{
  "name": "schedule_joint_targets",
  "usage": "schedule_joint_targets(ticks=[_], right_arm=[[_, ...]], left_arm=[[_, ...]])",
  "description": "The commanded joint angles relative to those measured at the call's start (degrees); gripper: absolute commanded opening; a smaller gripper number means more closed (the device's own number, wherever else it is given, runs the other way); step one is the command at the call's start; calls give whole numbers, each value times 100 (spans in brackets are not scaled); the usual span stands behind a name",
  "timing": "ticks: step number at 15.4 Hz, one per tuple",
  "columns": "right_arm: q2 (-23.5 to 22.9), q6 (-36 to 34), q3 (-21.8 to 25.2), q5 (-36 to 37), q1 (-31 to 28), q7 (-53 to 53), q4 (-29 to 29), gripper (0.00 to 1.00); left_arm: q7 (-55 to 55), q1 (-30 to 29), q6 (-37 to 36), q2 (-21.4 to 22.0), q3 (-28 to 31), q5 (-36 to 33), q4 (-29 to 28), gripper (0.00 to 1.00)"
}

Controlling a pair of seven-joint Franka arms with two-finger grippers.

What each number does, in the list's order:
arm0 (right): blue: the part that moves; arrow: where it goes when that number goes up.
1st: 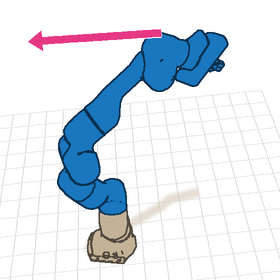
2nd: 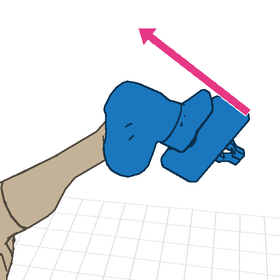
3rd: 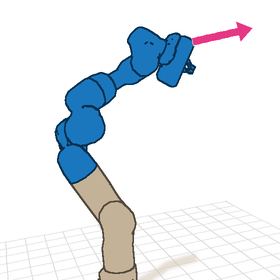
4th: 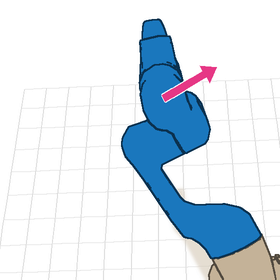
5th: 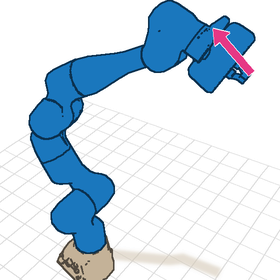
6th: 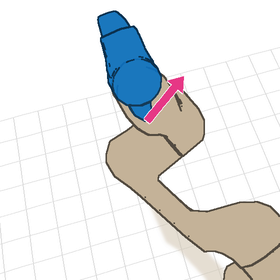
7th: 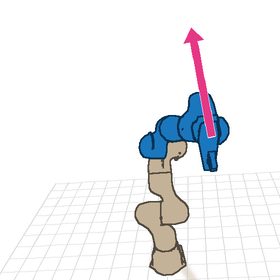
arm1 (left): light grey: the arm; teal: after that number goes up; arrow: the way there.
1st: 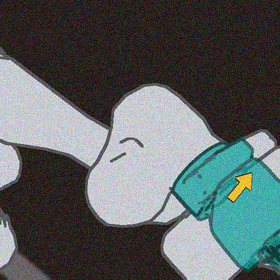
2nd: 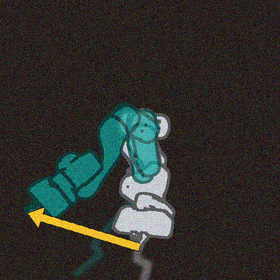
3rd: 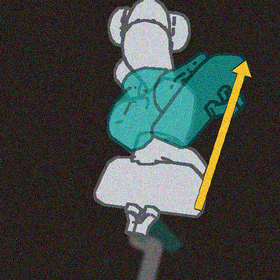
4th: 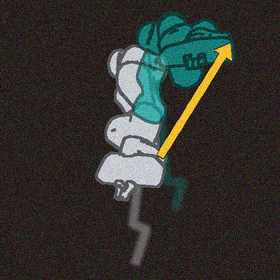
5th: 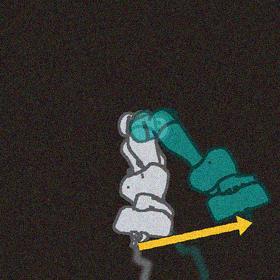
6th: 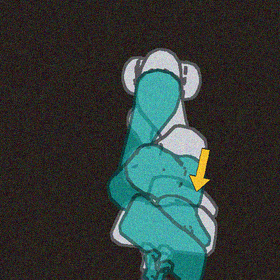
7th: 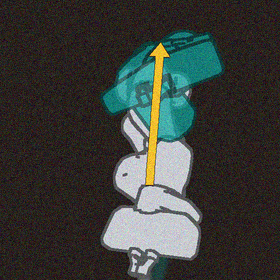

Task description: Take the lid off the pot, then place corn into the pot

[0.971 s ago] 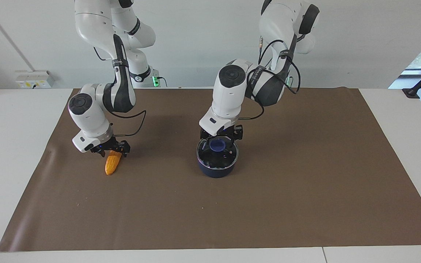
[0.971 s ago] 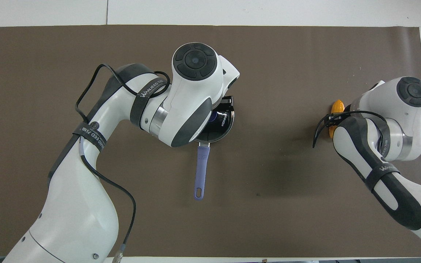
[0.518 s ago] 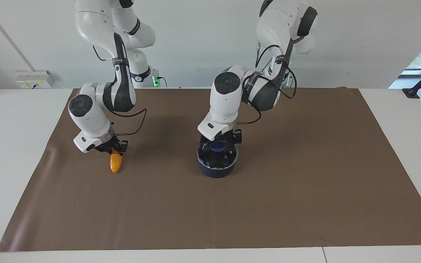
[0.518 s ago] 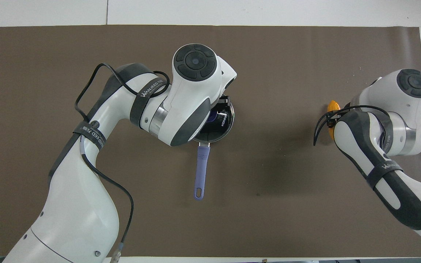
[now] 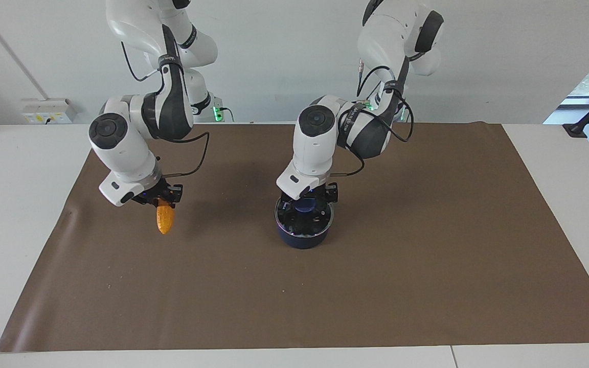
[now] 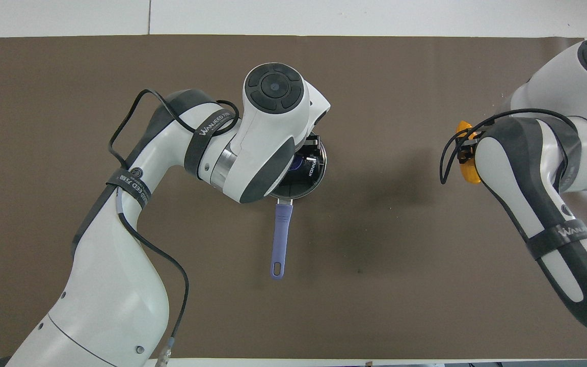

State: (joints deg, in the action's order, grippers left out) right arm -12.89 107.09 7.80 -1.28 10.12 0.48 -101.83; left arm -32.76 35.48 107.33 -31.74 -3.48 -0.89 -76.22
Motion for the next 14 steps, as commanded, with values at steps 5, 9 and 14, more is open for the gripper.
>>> schedule_joint_targets(ticks=[5,9,14], right_arm=[[-47,-83,-42,-101,16,-39,50,0],[-47,-83,-42,-101,25,-39,67,0],[-47,-83,-42,-101,60,-39,76,0]], left_arm=[[7,91,121,10,32,-43,-33,49],[7,99,86,10,23,-34,-33,0],[-46,100,-107,115,49,281,63,0]])
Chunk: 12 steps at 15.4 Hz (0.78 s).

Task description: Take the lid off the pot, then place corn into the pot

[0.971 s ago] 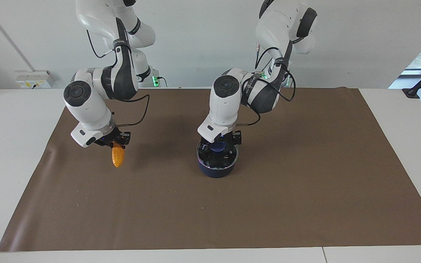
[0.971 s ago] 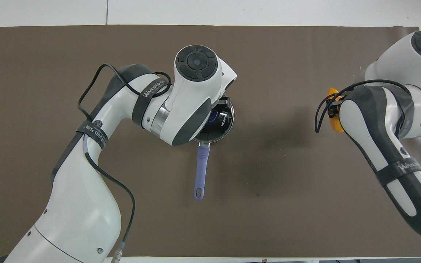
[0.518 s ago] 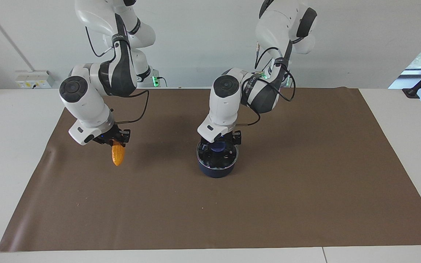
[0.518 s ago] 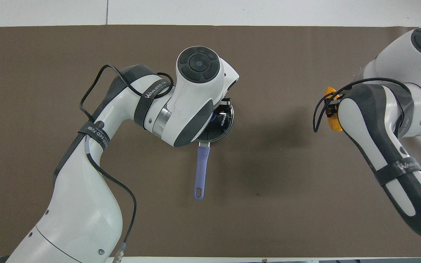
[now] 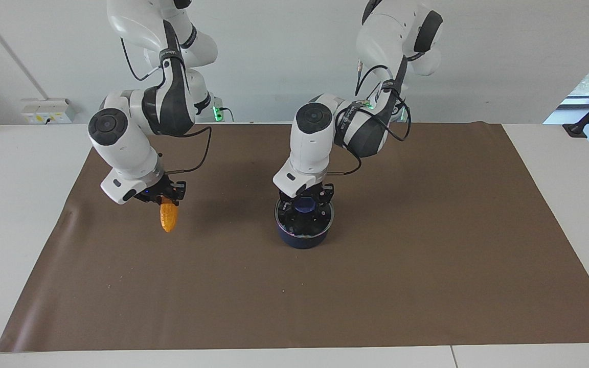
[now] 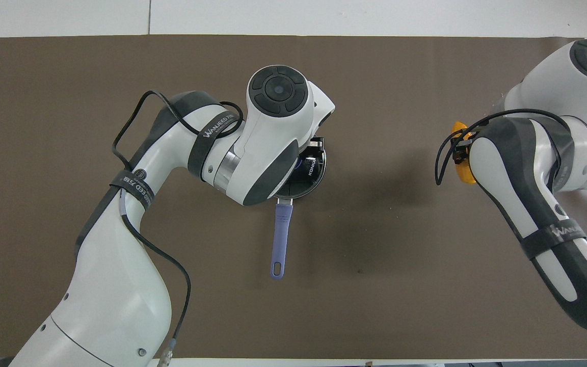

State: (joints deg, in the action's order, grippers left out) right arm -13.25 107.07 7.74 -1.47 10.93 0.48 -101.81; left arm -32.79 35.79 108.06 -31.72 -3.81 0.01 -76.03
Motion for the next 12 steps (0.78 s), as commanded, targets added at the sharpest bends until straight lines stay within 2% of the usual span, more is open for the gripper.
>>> schedule_joint_targets(ticks=[1,4,8,10,12], right_arm=[[-11,-81,-36,-82,-20,-39,82,0],[-37,-177,-97,-108,84,-109,283,0],[-327,-546,-124,-196,637,-960,1178,0],[-599,-564,-150,-240,1163,-1723,1688,0],[-1046,-599,-307,-275,1489,-2330,2267,0]], left_arm=[[-43,34,-328,226,100,262,53,0],[-34,-141,-644,762,135,508,106,0],[167,-905,-1321,1334,135,500,97,0],[937,-1492,-1768,1615,135,518,45,0],[1763,-2160,-2068,1704,126,492,-60,0]])
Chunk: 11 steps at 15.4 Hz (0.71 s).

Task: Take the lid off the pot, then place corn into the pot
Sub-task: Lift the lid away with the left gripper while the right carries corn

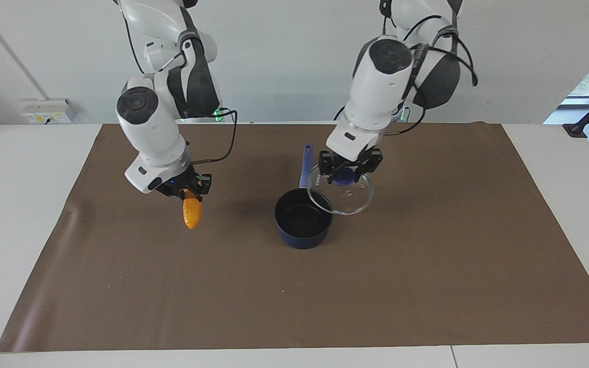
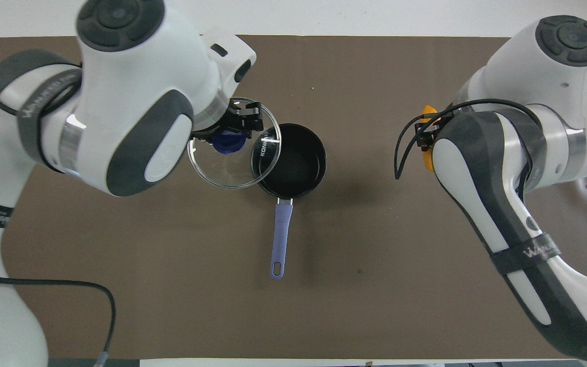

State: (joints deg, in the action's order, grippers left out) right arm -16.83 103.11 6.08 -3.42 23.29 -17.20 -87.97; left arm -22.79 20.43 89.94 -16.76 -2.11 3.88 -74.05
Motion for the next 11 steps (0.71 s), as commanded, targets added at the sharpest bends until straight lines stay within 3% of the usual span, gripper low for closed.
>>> schedule_joint_targets(ticks=[1,3,4,7,11], right_arm=[[-1064,-212,-203,-79,437,-965,1366,0],[-1750,-81,-203,-79,921,-1844,2045,0],[-1892,111,-203,-53,1097,-2092,2091,0],[-1938,613,-212,-53,1345,-2279,1820,0],[-1763,1088,-221,-123,1380,-2305,1161,0]], left_arm=[[1098,-985,-241,269,-35,95,-389,0],[1940,-1688,126,532,-18,78,-1046,0],[2388,-2013,468,690,-18,78,-1511,0],[3059,-2569,1549,894,-9,60,-2663,0],[3448,-2781,2753,876,0,-256,-3666,0]])
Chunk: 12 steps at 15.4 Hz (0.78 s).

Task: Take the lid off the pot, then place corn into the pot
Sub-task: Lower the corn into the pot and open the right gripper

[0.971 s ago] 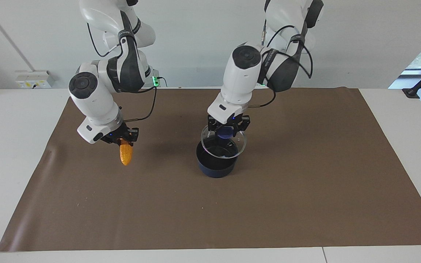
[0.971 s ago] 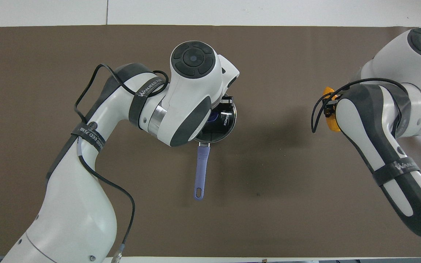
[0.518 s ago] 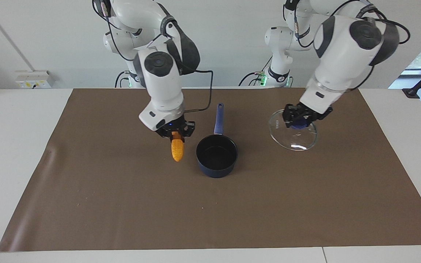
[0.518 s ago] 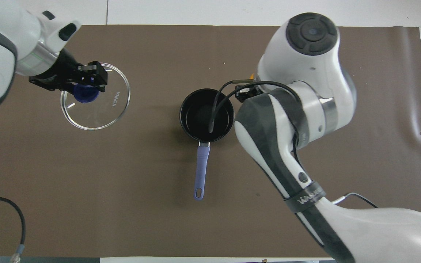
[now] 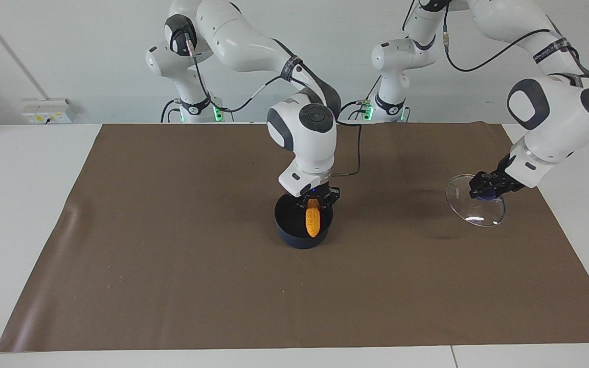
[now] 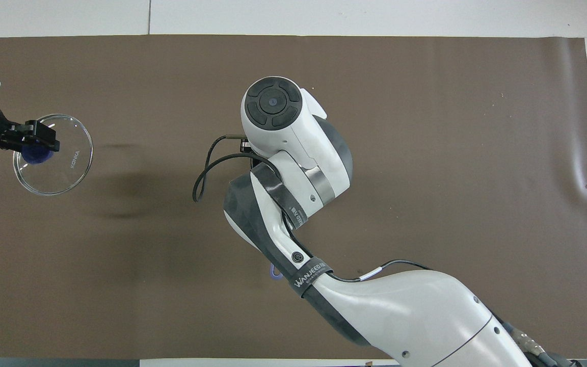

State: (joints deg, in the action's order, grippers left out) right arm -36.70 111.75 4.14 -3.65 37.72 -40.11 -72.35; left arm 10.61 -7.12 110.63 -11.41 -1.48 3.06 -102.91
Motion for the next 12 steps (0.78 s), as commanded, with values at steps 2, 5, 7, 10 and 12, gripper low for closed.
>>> schedule_joint_targets(ticks=[2,5,7,10,12], right_arm=[[295,242,-27,-110,-81,-14,-587,7],[339,189,-18,-101,-72,-67,-675,100],[348,84,8,-22,-177,-58,-588,100],[583,-161,105,66,-510,82,-587,100],[900,-626,114,93,-879,615,-587,100]], left_arm=[[99,-26,1047,324,-55,-200,-1098,0],[90,-17,1145,157,-55,-200,-1126,0],[81,-26,1162,113,-55,-200,-1143,0],[81,-26,1346,43,-55,-200,-1292,0],[151,-26,1548,-10,-55,-200,-1337,0]])
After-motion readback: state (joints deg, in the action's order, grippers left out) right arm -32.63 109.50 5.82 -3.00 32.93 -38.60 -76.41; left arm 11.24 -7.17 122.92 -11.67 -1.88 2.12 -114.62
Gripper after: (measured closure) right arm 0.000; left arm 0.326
